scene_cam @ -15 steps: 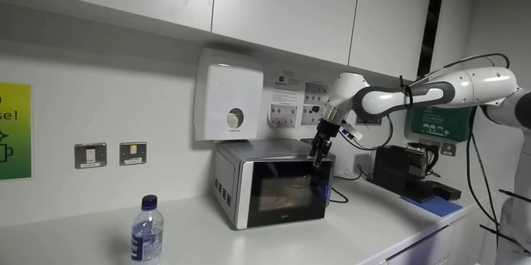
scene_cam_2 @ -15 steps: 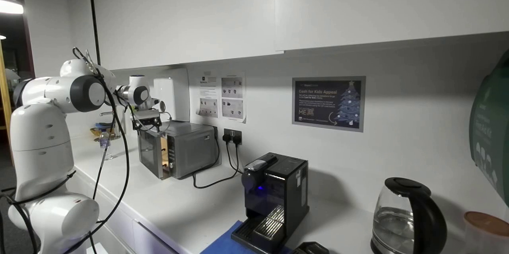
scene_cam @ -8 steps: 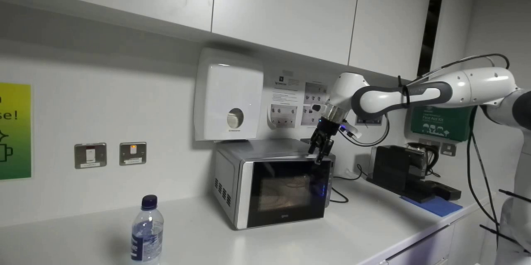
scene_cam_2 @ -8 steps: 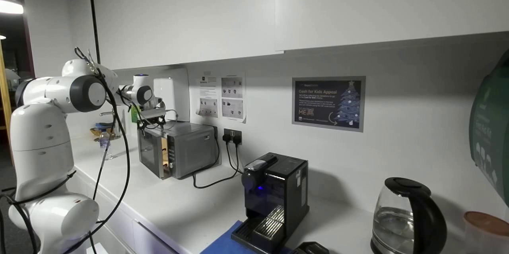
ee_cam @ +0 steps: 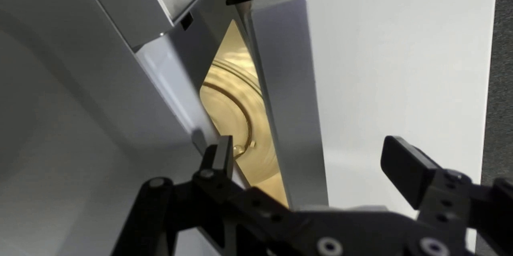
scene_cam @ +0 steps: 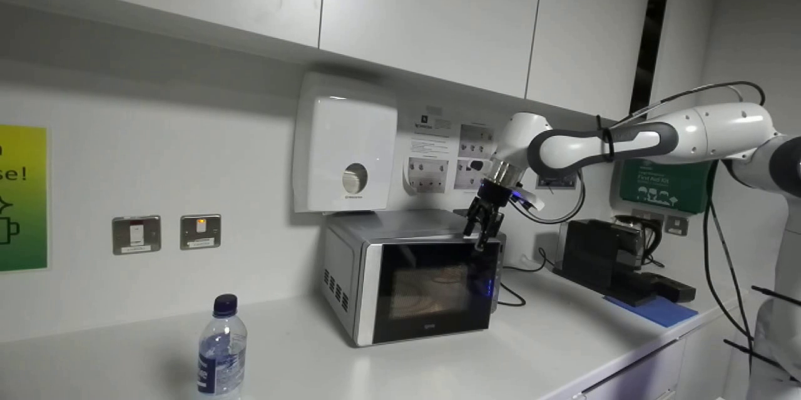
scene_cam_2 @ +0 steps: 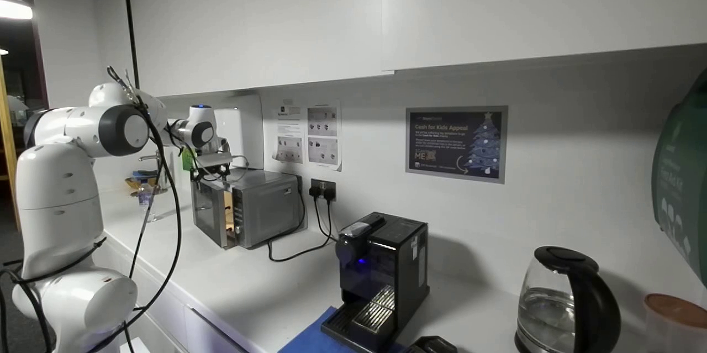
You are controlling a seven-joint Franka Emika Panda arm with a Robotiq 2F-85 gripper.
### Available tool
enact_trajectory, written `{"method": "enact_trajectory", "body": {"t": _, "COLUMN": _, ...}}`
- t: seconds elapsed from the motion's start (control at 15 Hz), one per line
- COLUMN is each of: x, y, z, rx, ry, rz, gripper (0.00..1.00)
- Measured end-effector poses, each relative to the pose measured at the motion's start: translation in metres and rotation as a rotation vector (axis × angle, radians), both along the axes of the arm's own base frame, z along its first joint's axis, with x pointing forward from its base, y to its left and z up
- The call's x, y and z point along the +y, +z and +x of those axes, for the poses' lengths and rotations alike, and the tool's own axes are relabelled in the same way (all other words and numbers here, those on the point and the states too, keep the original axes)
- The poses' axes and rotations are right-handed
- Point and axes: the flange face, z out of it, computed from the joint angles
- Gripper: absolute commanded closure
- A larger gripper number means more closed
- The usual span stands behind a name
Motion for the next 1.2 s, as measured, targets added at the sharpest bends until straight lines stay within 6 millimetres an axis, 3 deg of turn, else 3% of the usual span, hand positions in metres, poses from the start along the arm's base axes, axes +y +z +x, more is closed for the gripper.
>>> {"method": "enact_trajectory", "body": {"t": 1.2, "x": -0.004, "y": -0.032, "z": -0.006, "rx": 0.093, "ry": -0.036, "rz": 0.009, "gripper": 0.0}}
